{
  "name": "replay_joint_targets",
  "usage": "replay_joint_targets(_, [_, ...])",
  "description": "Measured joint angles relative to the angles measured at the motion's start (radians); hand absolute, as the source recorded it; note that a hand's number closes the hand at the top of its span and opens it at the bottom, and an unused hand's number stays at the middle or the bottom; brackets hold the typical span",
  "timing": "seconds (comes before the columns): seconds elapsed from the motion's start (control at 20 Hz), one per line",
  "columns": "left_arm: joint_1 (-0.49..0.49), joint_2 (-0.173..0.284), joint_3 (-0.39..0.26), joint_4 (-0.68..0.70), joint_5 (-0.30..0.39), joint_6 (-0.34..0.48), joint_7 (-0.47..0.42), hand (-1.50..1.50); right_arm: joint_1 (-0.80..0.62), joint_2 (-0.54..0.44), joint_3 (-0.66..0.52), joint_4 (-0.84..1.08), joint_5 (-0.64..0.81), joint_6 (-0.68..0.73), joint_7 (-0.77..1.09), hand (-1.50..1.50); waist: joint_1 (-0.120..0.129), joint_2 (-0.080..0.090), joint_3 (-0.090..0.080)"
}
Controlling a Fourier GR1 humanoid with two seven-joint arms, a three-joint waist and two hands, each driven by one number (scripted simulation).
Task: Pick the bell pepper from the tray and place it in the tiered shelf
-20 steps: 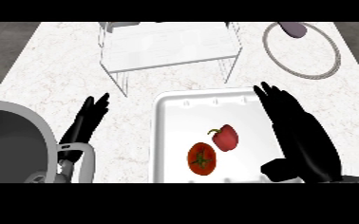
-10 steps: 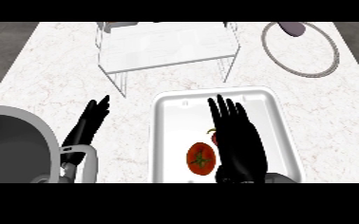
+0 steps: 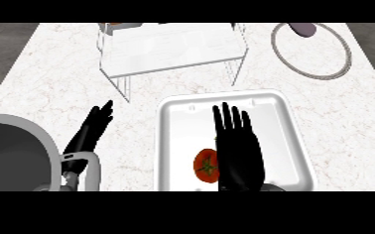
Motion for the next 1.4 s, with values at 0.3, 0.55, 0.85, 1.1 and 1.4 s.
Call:
replay_joint_targets(0.3, [-0.01, -0.024, 0.018, -0.005, -0.029, -0.018, 0.036, 0.0, 0.022, 0.016, -0.053, 0.055, 0.068, 0.018, -0.042, -1.5, 0.0, 0.0, 0.001])
replay_joint_targets(0.55, [-0.013, -0.03, 0.049, -0.012, -0.031, -0.055, 0.052, 0.0, 0.055, 0.053, -0.071, 0.118, 0.128, 0.022, -0.068, -1.5, 0.001, 0.001, 0.0])
replay_joint_targets(0.85, [-0.003, -0.053, 0.076, -0.001, -0.06, -0.075, 0.033, 0.0, 0.069, 0.07, -0.127, 0.162, 0.174, 0.034, -0.115, -1.5, 0.001, 0.001, 0.001])
replay_joint_targets(1.1, [-0.016, -0.076, 0.094, 0.003, -0.091, -0.079, 0.039, 0.0, 0.074, 0.106, -0.166, 0.214, 0.212, 0.043, -0.142, -1.5, 0.001, 0.002, 0.001])
replay_joint_targets(1.4, [-0.006, -0.084, 0.124, 0.012, -0.108, -0.108, 0.015, 0.0, 0.078, 0.141, -0.21, 0.254, 0.242, 0.05, -0.189, 1.5, 0.002, -0.003, 0.001])
